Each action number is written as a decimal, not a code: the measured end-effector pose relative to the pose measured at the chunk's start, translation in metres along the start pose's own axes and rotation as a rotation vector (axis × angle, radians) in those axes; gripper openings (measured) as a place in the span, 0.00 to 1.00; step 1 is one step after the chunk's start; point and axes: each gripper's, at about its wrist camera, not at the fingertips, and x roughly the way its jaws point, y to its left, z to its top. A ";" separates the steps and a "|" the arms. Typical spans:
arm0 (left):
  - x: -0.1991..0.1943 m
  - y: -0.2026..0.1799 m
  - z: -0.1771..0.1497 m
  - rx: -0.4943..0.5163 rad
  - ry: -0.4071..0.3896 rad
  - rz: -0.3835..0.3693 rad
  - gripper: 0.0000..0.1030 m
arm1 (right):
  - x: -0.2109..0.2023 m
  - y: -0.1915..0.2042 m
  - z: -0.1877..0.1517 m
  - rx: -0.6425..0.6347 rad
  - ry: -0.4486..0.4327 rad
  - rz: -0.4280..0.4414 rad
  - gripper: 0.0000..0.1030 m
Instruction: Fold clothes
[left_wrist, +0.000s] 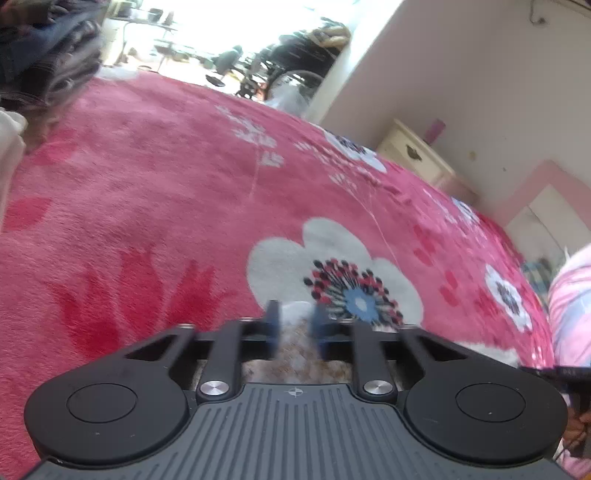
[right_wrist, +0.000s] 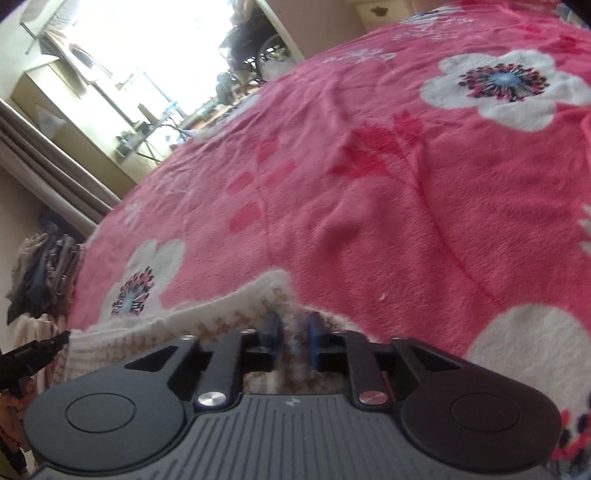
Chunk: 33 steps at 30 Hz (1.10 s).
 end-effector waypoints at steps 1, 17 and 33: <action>-0.005 0.000 0.002 -0.006 -0.018 0.012 0.32 | -0.008 0.002 0.001 -0.003 -0.008 -0.016 0.23; -0.037 -0.057 -0.040 0.234 0.199 -0.124 0.37 | -0.028 0.080 -0.060 -0.555 0.143 -0.212 0.19; -0.081 -0.039 -0.092 0.405 0.401 -0.093 0.38 | -0.090 0.051 -0.123 -0.547 0.290 -0.292 0.20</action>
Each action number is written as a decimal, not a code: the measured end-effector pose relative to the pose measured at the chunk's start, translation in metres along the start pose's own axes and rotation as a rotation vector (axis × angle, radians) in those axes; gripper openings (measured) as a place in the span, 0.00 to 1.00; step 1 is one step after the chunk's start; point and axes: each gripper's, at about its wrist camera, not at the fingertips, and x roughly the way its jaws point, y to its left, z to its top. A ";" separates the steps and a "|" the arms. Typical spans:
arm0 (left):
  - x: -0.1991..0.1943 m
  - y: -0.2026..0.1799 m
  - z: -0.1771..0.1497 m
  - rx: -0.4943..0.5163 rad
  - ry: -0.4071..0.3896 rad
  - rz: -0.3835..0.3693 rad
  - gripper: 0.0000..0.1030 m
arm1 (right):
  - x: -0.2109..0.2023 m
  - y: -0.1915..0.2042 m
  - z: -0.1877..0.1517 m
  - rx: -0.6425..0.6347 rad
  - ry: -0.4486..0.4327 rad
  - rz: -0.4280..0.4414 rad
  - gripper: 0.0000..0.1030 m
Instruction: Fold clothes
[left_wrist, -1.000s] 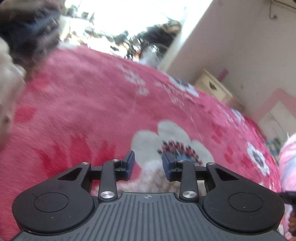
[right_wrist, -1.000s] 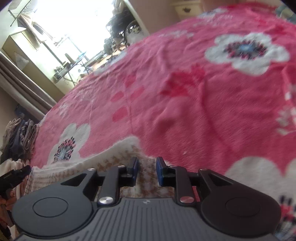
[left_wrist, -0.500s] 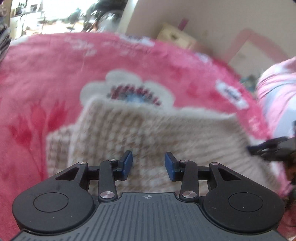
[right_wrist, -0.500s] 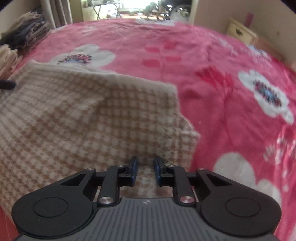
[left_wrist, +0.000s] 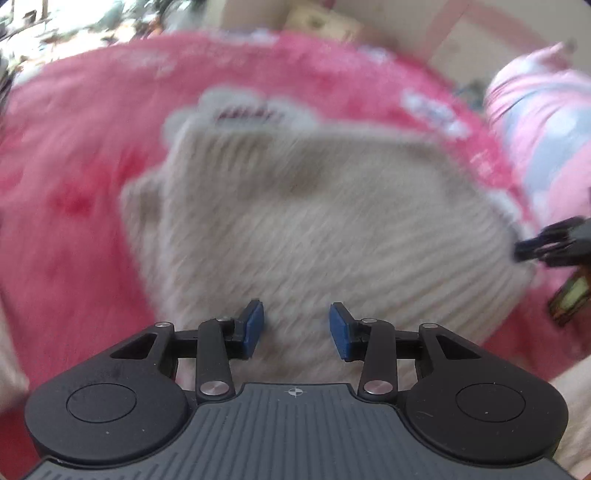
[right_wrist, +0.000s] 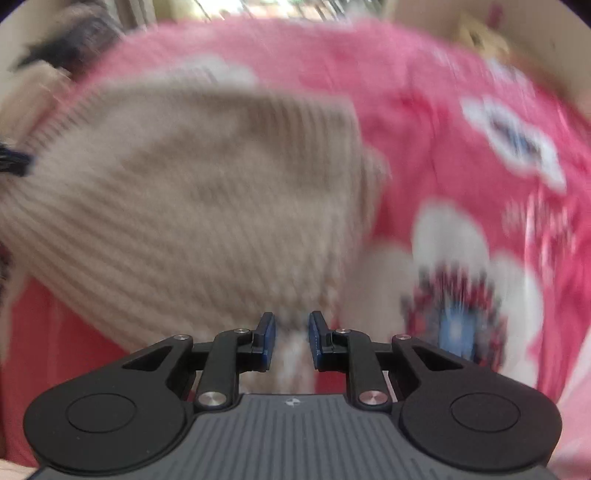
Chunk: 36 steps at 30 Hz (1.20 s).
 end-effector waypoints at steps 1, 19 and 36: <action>0.004 0.004 -0.005 -0.005 -0.010 -0.006 0.38 | 0.011 -0.002 -0.004 0.005 0.014 -0.004 0.23; -0.007 0.007 -0.037 0.007 0.028 -0.015 0.37 | 0.015 0.044 -0.020 -0.281 0.078 -0.001 0.19; 0.032 -0.076 0.029 0.367 0.074 -0.066 0.40 | -0.001 0.131 0.053 -0.217 -0.298 0.190 0.20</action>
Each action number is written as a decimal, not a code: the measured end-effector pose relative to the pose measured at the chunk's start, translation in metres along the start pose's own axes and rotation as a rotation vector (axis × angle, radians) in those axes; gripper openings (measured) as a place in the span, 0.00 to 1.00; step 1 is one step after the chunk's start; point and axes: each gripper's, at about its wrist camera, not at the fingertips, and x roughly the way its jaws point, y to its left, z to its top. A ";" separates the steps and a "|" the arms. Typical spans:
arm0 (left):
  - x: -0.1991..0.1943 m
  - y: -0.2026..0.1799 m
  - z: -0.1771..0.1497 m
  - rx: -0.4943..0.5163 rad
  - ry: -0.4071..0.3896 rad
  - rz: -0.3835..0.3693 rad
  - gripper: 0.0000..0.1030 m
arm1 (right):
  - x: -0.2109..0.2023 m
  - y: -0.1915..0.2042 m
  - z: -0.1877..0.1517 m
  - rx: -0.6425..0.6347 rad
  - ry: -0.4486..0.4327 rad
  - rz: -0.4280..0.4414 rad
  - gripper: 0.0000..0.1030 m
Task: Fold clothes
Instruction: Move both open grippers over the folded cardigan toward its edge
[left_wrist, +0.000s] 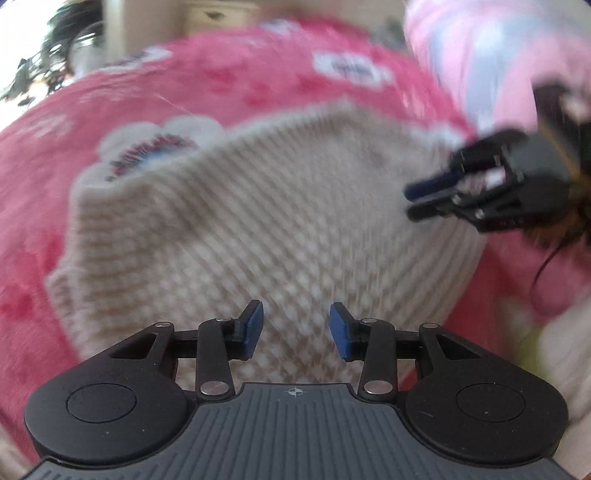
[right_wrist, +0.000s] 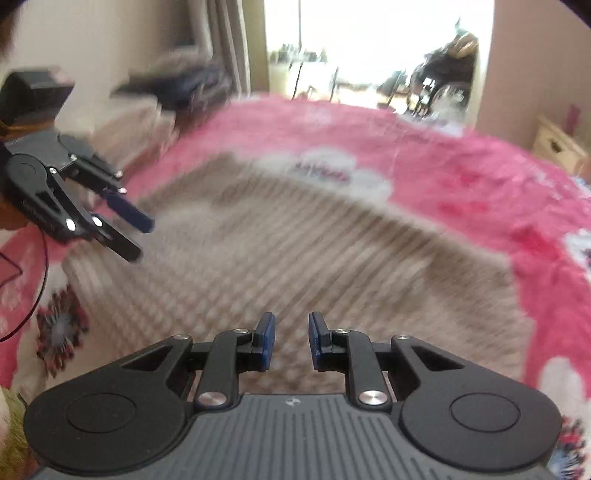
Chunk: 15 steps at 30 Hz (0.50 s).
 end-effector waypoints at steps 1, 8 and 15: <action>0.006 -0.002 -0.006 -0.013 -0.014 0.011 0.41 | 0.013 0.002 -0.008 -0.005 0.022 -0.020 0.20; 0.010 0.002 -0.019 -0.186 -0.067 0.030 0.43 | 0.009 0.000 -0.006 0.076 0.016 -0.039 0.20; 0.009 -0.004 -0.018 -0.215 -0.078 0.069 0.45 | 0.023 0.003 -0.008 0.085 0.014 -0.050 0.21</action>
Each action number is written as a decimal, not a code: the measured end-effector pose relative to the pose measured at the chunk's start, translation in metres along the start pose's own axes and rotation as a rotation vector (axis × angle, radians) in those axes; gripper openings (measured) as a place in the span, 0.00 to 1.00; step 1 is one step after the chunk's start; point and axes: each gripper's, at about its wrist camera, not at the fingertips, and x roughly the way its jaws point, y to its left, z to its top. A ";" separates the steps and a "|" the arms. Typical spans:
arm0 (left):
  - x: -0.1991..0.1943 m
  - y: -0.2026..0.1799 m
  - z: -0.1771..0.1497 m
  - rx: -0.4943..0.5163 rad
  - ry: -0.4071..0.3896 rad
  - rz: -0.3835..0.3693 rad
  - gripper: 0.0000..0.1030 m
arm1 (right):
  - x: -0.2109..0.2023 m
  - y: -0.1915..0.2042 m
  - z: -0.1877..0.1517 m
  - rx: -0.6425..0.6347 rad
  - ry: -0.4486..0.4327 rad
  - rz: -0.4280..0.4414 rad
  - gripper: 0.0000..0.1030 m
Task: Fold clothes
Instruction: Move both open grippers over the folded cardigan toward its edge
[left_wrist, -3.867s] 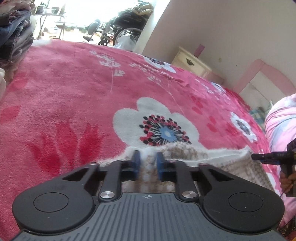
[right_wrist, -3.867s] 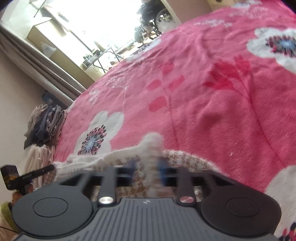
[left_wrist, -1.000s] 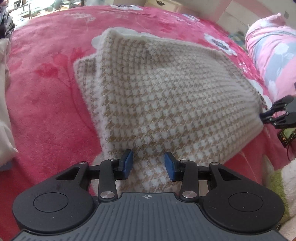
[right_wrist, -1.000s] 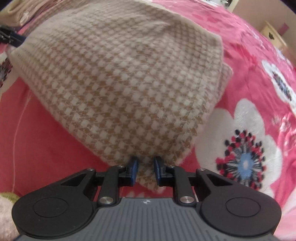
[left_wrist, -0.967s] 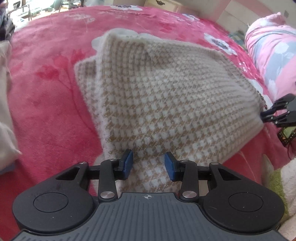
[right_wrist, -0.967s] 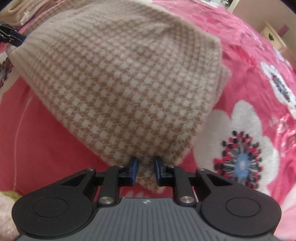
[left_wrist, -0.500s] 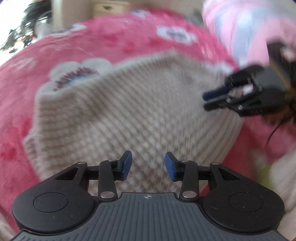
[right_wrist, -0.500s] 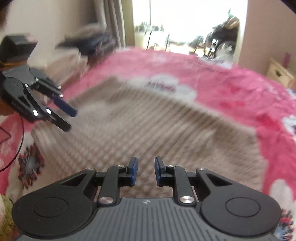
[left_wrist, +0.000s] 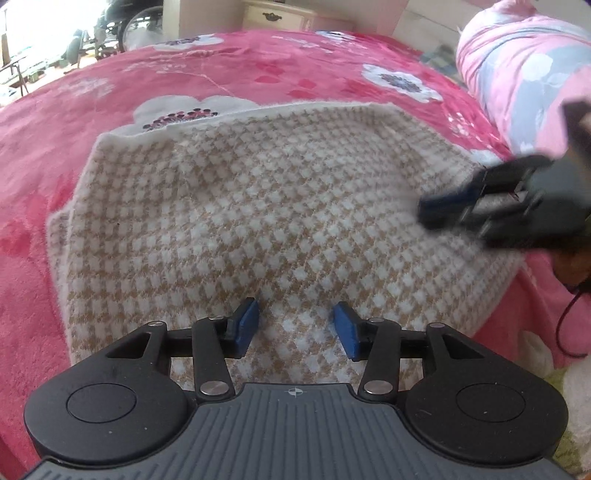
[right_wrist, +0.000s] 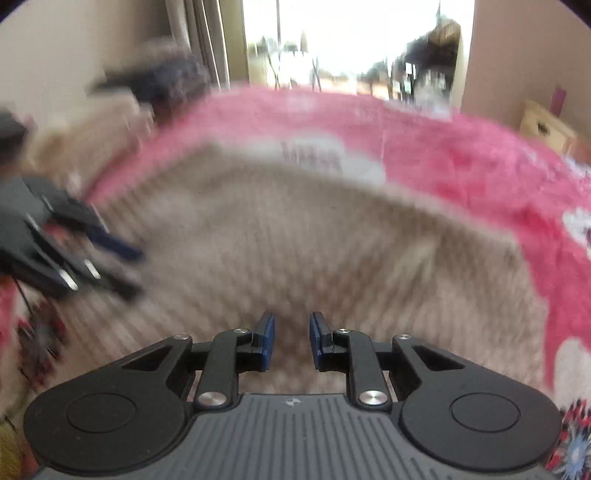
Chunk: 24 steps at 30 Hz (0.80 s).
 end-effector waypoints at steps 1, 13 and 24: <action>0.000 0.000 0.000 -0.008 -0.001 0.002 0.45 | 0.006 -0.003 -0.004 0.015 0.011 -0.002 0.21; -0.001 -0.001 0.000 -0.024 -0.003 0.011 0.46 | 0.004 -0.012 0.004 0.093 0.009 -0.003 0.21; -0.002 -0.001 0.000 -0.029 -0.005 0.016 0.46 | 0.005 -0.010 0.004 0.090 0.015 -0.013 0.21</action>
